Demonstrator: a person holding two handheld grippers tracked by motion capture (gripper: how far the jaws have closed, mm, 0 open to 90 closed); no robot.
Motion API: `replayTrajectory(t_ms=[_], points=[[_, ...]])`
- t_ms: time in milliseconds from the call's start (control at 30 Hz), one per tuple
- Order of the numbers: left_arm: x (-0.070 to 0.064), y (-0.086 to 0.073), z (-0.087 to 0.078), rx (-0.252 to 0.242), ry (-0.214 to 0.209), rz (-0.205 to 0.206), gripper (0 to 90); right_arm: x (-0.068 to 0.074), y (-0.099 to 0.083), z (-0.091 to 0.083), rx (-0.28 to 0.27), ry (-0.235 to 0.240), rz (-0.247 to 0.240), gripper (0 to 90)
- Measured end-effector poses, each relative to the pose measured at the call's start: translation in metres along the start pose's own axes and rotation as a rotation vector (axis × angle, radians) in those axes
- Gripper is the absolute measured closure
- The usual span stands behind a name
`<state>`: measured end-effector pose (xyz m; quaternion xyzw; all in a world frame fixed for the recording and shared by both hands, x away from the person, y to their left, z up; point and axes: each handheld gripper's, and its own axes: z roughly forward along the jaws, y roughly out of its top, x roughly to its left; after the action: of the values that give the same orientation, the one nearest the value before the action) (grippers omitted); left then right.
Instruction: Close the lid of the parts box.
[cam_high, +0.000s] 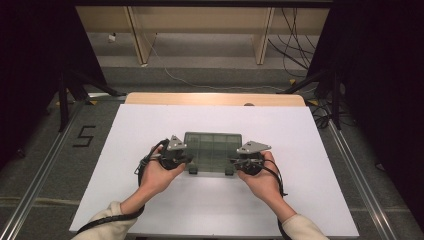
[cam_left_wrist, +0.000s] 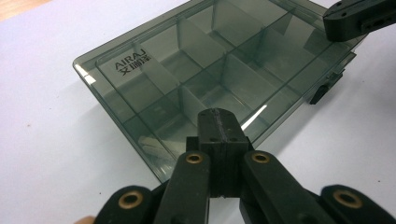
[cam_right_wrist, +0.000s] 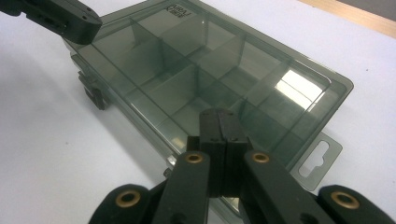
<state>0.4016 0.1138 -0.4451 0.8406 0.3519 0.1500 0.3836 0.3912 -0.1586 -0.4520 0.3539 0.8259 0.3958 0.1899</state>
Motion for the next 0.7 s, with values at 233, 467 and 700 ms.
replayTrajectory(t_ms=[233,467,700], points=[[0.0025,0.0008,0.0021,0.005,0.005,0.000,89.7,0.0012,-0.0001,-0.0002,0.013,0.008,0.033,90.0],[0.0036,-0.0021,0.0085,0.009,0.003,-0.018,89.7,0.0002,-0.0049,0.0056,0.000,0.015,0.023,90.0],[0.0056,-0.0018,0.0084,0.004,0.016,0.021,89.6,-0.0003,-0.0053,0.0047,-0.002,0.009,0.004,90.0]])
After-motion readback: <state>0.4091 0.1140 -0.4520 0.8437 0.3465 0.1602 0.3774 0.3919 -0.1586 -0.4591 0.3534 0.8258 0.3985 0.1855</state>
